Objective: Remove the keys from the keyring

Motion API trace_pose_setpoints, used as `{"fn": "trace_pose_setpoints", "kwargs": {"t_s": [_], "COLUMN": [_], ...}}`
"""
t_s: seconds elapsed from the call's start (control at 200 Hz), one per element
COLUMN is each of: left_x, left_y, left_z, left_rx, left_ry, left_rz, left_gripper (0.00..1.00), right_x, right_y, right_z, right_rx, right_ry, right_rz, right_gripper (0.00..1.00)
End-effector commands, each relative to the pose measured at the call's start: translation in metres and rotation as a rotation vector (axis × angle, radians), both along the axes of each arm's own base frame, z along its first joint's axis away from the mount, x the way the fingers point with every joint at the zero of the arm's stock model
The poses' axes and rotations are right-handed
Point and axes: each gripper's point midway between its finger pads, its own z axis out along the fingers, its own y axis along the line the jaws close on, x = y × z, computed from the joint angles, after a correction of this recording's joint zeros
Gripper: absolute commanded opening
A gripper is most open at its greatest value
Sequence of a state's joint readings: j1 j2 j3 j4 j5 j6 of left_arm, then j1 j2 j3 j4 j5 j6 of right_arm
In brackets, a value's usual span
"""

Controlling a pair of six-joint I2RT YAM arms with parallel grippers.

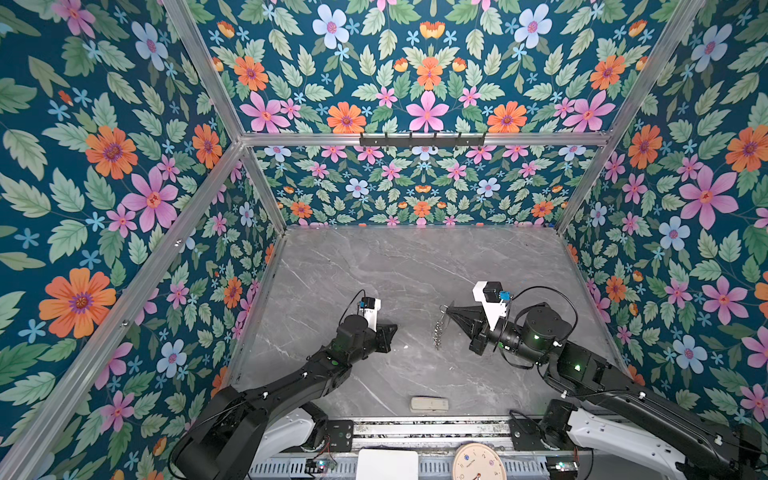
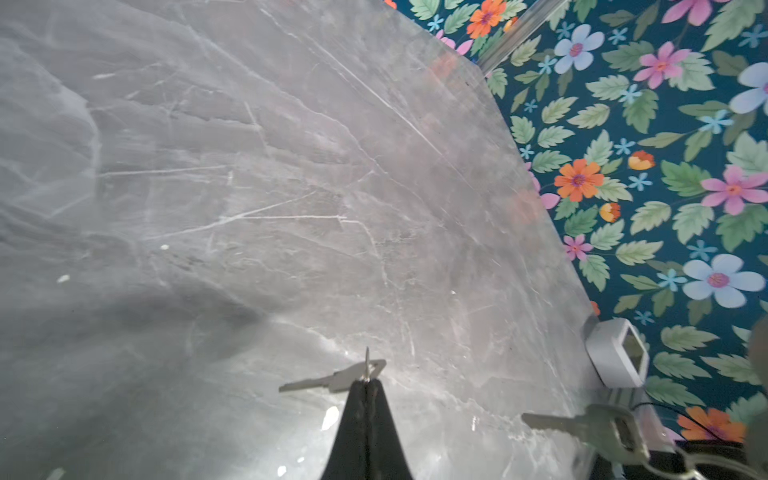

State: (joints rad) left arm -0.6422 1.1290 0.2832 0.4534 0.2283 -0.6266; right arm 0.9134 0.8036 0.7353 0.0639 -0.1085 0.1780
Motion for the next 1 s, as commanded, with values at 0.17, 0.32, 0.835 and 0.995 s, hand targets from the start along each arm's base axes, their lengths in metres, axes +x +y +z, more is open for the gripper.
{"fn": "trace_pose_setpoints", "kwargs": {"t_s": [0.17,0.32,0.835,0.995], "left_x": [0.009,0.01,0.014,-0.002], "left_y": [0.01,0.011,0.01,-0.006], "left_z": [-0.028,-0.036,0.067,0.126], "left_rx": [0.029,0.037,-0.081,-0.204], "left_ry": [0.054,0.077,-0.162,-0.297], "left_rz": [0.096,0.103,0.086,-0.042], "left_gripper": [0.01,0.21,0.65,0.64], "right_x": [0.005,0.004,0.002,0.005], "right_y": [0.0,-0.002,0.001,0.001], "right_z": [-0.013,-0.023,-0.042,-0.041], "right_rx": [0.011,0.0,-0.019,-0.02], "right_ry": [0.052,0.077,0.135,0.143], "right_rz": [-0.028,-0.032,-0.02,-0.033], "right_gripper": [0.0,0.0,0.0,0.0]}}
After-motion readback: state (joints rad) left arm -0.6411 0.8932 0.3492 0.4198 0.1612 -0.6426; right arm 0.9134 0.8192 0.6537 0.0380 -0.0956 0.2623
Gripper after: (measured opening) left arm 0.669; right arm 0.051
